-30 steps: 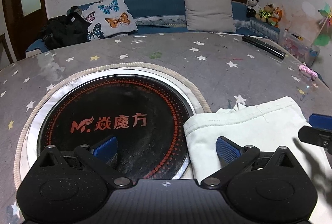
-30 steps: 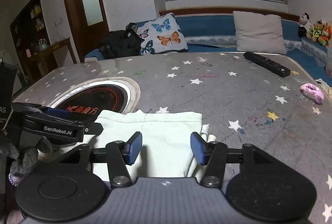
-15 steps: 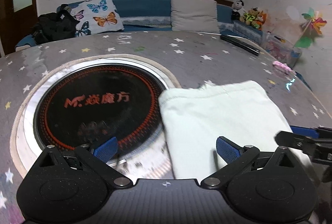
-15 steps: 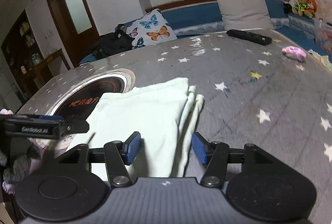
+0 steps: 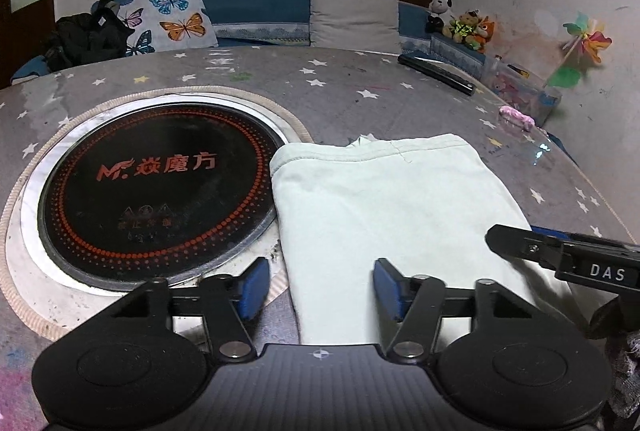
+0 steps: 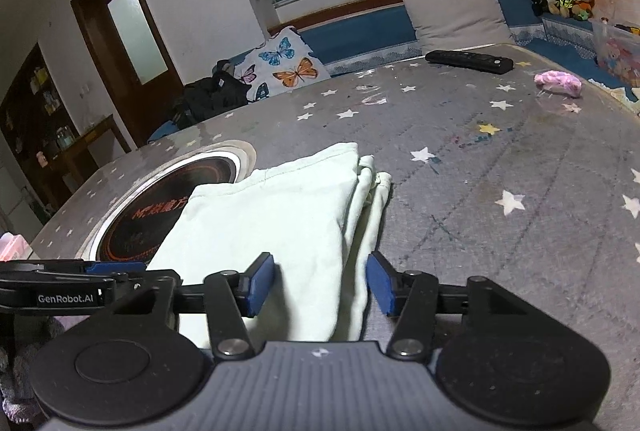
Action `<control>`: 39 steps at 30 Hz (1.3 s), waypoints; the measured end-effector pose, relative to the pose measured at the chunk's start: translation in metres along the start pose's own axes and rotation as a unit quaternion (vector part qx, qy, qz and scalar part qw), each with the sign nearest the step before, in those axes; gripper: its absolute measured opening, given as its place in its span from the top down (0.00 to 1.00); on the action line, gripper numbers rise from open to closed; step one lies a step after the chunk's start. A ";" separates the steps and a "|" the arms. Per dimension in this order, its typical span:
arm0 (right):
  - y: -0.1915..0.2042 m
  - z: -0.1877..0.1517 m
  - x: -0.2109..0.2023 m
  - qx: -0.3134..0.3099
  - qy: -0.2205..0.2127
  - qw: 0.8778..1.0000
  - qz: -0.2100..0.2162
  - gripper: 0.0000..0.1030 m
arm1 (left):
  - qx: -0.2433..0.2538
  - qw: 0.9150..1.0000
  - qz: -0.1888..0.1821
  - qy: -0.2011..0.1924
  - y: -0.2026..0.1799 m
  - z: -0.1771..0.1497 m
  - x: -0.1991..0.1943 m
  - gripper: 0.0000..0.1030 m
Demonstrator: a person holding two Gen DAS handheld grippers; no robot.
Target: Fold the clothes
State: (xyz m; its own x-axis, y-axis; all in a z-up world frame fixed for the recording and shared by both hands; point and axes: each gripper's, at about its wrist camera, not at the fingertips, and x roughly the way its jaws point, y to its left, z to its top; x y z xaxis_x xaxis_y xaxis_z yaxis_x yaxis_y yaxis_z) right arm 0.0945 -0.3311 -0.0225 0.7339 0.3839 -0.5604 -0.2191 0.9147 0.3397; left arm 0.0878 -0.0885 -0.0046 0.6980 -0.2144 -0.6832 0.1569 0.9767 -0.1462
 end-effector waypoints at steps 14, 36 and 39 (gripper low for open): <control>-0.007 -0.004 0.006 0.055 -0.014 0.998 0.021 0.73 | -0.012 1.000 -0.011 0.001 0.002 0.003 0.002 0.74; -0.013 -0.007 0.008 0.079 -0.021 0.996 0.033 0.78 | -0.003 1.000 -0.009 0.002 0.001 0.004 0.005 0.79; -0.014 -0.008 0.008 0.081 -0.022 0.996 0.036 0.80 | 0.000 1.000 -0.012 0.003 -0.001 0.004 0.005 0.83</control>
State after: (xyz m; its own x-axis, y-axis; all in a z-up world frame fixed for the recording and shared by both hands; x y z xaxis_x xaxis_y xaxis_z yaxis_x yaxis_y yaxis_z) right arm 0.0978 -0.3394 -0.0377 0.7487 0.4389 -0.4968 -0.1687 0.8509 0.4975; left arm 0.0940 -0.0901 -0.0049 0.6901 -0.2373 -0.6837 0.1728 0.9714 -0.1627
